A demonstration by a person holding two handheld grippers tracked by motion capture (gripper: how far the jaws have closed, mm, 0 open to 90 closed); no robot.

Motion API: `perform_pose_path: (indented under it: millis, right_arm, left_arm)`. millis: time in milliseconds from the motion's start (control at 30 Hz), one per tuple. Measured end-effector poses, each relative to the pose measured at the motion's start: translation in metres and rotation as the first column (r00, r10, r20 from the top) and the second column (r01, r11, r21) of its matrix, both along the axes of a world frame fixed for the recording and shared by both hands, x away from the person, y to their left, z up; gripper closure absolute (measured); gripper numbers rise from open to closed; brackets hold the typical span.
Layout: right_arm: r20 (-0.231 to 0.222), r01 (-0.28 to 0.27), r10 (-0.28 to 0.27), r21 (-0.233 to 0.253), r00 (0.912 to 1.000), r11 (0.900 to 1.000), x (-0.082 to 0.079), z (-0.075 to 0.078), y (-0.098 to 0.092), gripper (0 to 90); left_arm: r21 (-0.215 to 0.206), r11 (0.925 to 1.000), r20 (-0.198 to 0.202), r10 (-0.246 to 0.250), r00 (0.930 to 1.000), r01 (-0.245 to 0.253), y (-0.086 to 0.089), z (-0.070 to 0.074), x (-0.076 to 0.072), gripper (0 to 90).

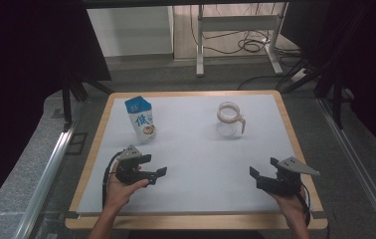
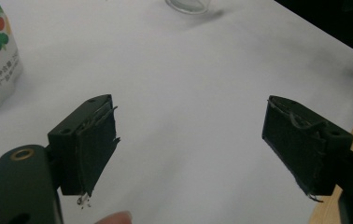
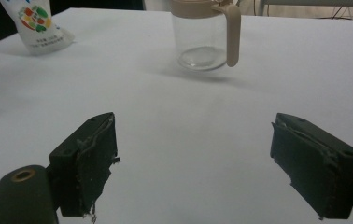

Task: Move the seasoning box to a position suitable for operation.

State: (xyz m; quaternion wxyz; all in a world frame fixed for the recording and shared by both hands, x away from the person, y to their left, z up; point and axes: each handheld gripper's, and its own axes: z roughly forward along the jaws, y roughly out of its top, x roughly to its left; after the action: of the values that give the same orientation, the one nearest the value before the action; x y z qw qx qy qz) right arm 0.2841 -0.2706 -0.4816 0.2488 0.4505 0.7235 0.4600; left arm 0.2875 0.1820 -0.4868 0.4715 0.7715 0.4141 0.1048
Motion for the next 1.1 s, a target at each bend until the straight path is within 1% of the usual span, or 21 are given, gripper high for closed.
perform_pose_path:
  millis: [33, 100, 133, 200, 300, 333, 400, 433, 467, 500, 633, 667, 733, 767, 800, 833, 900, 933, 967, 1000, 1100]
  right_arm:
    - [0.0, 0.0, 0.0, 0.0, 1.0, 1.0, 0.0, 0.0, 0.0, 15.0]
    - [0.001, 0.0, 0.0, 0.002, 1.0, 1.0, 0.003, 0.002, 0.001, 14.6]
    - [0.001, 0.0, 0.0, 0.002, 1.0, 1.0, 0.003, 0.002, 0.001, 14.6]
    - [0.009, 0.001, -0.001, 0.004, 1.0, 1.0, 0.002, 0.005, 0.003, 14.0]
    - [0.017, -0.002, 0.002, -0.004, 0.9998, 1.0, 0.001, 0.01, 0.005, 13.5]
    - [0.037, -0.008, 0.009, -0.013, 0.9993, 1.0, 0.002, 0.018, 0.009, 13.3]
    - [0.043, -0.011, 0.011, -0.014, 0.999, 1.0, 0.003, 0.021, 0.011, 13.3]
    - [0.055, -0.018, 0.02, -0.025, 0.9983, 1.0, 0.009, 0.032, 0.015, 13.2]
    - [0.055, -0.018, 0.02, -0.025, 0.9983, 1.0, 0.009, 0.032, 0.015, 13.2]
    - [0.058, -0.026, 0.028, -0.032, 0.9979, 0.999, 0.014, 0.038, 0.018, 13.1]
    - [0.069, -0.05, 0.055, -0.076, 0.9961, 0.996, 0.041, 0.061, 0.031, 13.1]
    - [0.067, -0.063, 0.07, -0.098, 0.9953, 0.993, 0.058, 0.069, 0.038, 12.9]
    - [0.052, -0.077, 0.083, -0.106, 0.9952, 0.991, 0.076, 0.073, 0.045, 12.6]
    - [0.052, -0.077, 0.083, -0.106, 0.9952, 0.991, 0.076, 0.073, 0.045, 12.6]
    - [0.031, -0.086, 0.09, -0.117, 0.9954, 0.989, 0.093, 0.075, 0.051, 12.0]
    - [0.031, -0.086, 0.09, -0.117, 0.9954, 0.989, 0.093, 0.075, 0.051, 12.0]
    - [0.005, -0.086, 0.087, -0.138, 0.9962, 0.987, 0.109, 0.073, 0.057, 11.3]
    - [-0.024, -0.088, 0.086, -0.137, 0.996, 0.987, 0.124, 0.07, 0.061, 10.7]
    - [-0.024, -0.088, 0.086, -0.137, 0.996, 0.987, 0.124, 0.07, 0.061, 10.7]
    - [-0.049, -0.093, 0.086, -0.136, 0.995, 0.986, 0.138, 0.066, 0.066, 9.9]
    - [-0.077, -0.093, 0.084, -0.126, 0.9935, 0.988, 0.158, 0.061, 0.073, 8.6]
  left_arm:
    - [0.0, 1.0, 0.0, 0.0, 1.0, 0.0, 0.0, 0.0, 0.0, 17.6]
    - [0.022, 0.9997, 0.014, 0.009, 0.9999, -0.01, 0.001, 0.002, -0.002, 17.8]
    - [0.022, 0.9997, 0.014, 0.009, 0.9999, -0.01, 0.001, 0.002, -0.002, 17.9]
    - [0.013, 0.9998, 0.029, 0.012, 0.9995, -0.013, 0.002, 0.006, -0.01, 17.8]
    - [0.011, 0.9998, 0.027, 0.014, 0.9995, -0.014, 0.003, 0.006, -0.016, 17.8]
    - [0.013, 0.9998, 0.024, 0.015, 0.9996, -0.015, 0.004, 0.006, -0.02, 17.4]
    - [0.018, 0.9996, 0.027, 0.021, 0.9994, -0.022, 0.005, 0.006, -0.023, 17.0]
    - [0.017, 0.9995, 0.027, 0.027, 0.9993, -0.027, 0.007, 0.007, -0.025, 16.7]
    - [0.014, 0.9995, 0.025, 0.027, 0.9993, -0.027, 0.008, 0.008, -0.027, 16.7]
    - [0.009, 0.9996, 0.024, 0.026, 0.9994, -0.026, 0.009, 0.008, -0.028, 16.3]
    - [0.02, 0.9995, 0.027, 0.022, 0.9994, -0.022, 0.011, 0.009, -0.028, 16.1]
    - [0.017, 0.9996, 0.023, 0.022, 0.9995, -0.022, 0.012, 0.009, -0.026, 16.1]
    - [0.016, 0.9996, 0.017, 0.022, 0.9996, -0.022, 0.012, 0.008, -0.025, 15.9]
    - [0.017, 0.9996, 0.015, 0.022, 0.9996, -0.022, 0.011, 0.007, -0.025, 15.9]
    - [0.012, 0.9997, 0.009, 0.021, 0.9997, -0.021, 0.01, 0.006, -0.025, 15.9]
    - [0.012, 0.9997, 0.009, 0.021, 0.9997, -0.021, 0.01, 0.006, -0.025, 15.7]
    - [0.014, 0.9998, 0.001, 0.012, 0.9999, -0.012, 0.007, 0.004, -0.026, 15.7]
    - [0.014, 0.9999, -0.002, 0.009, 1.0, -0.009, 0.006, 0.003, -0.026, 15.6]
    - [0.013, 0.9999, -0.006, 0.006, 1.0, -0.006, 0.005, 0.002, -0.027, 15.6]
    - [0.013, 0.9999, -0.015, 0.004, 0.9999, -0.004, 0.004, 0.0, -0.027, 15.5]
    - [0.014, 0.9999, -0.018, 0.003, 0.9998, -0.002, 0.003, -0.001, -0.026, 15.4]
